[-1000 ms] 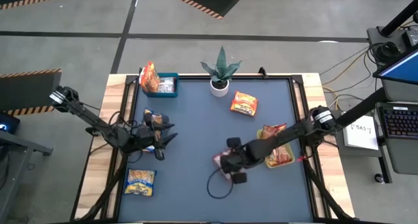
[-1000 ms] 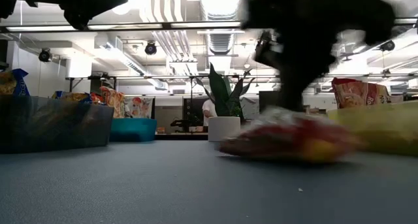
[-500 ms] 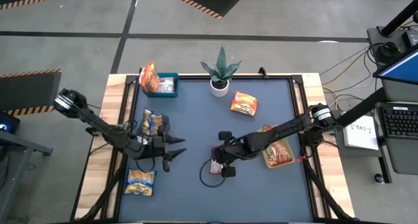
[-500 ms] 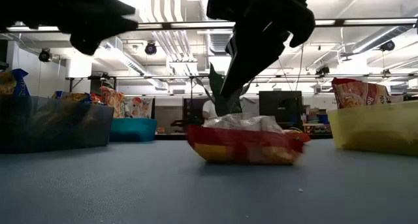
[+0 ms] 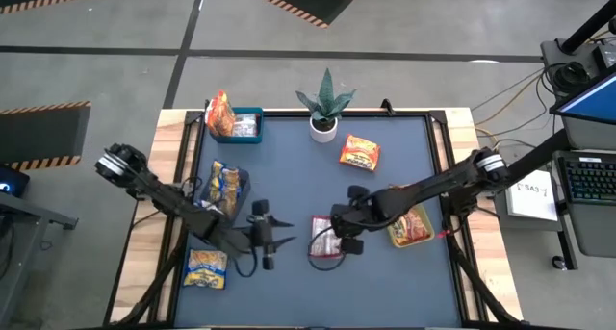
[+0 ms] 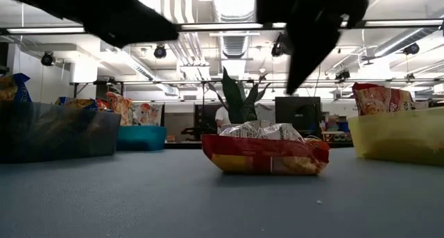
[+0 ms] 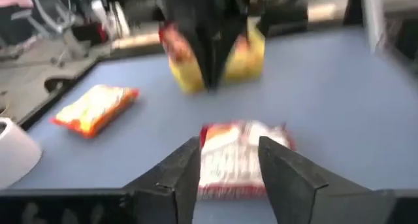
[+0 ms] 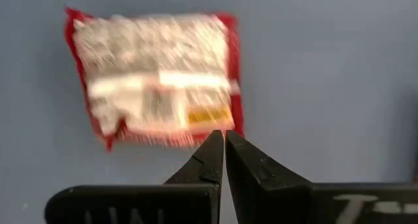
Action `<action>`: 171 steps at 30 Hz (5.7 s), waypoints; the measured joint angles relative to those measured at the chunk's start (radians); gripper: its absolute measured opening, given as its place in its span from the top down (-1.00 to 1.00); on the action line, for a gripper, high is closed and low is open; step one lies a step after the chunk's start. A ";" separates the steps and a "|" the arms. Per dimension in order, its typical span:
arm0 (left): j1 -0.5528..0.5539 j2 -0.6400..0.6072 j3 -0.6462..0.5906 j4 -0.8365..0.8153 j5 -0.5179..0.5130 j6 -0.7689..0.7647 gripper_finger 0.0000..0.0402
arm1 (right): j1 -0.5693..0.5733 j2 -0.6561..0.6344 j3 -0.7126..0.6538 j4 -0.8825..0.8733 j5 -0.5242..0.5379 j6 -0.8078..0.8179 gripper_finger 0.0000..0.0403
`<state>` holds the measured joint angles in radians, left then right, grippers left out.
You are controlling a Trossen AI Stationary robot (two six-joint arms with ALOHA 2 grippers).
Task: Sort Maruchan noodles
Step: Put the red noodle pack into the yellow bin
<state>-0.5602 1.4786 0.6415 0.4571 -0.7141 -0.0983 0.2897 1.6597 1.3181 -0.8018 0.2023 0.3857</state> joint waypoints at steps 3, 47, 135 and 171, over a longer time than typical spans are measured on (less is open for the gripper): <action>0.012 0.062 0.074 -0.119 0.013 -0.023 0.43 | 0.000 -0.047 -0.005 -0.097 -0.027 0.127 0.96; 0.157 0.463 0.187 0.073 0.542 -0.156 1.00 | -0.095 -0.028 -0.282 0.332 -0.188 0.462 -0.75; 0.148 -0.139 0.050 -0.114 0.406 0.046 0.41 | -0.065 -0.236 -0.340 0.580 -0.193 0.361 0.80; 0.129 -0.307 0.051 -0.181 0.251 0.090 0.46 | 0.305 -0.214 0.078 -0.769 0.075 0.496 0.82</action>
<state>-0.4316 1.1721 0.6926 0.2764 -0.4633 -0.0082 0.5949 1.4460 1.3965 -1.5707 0.2774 0.8813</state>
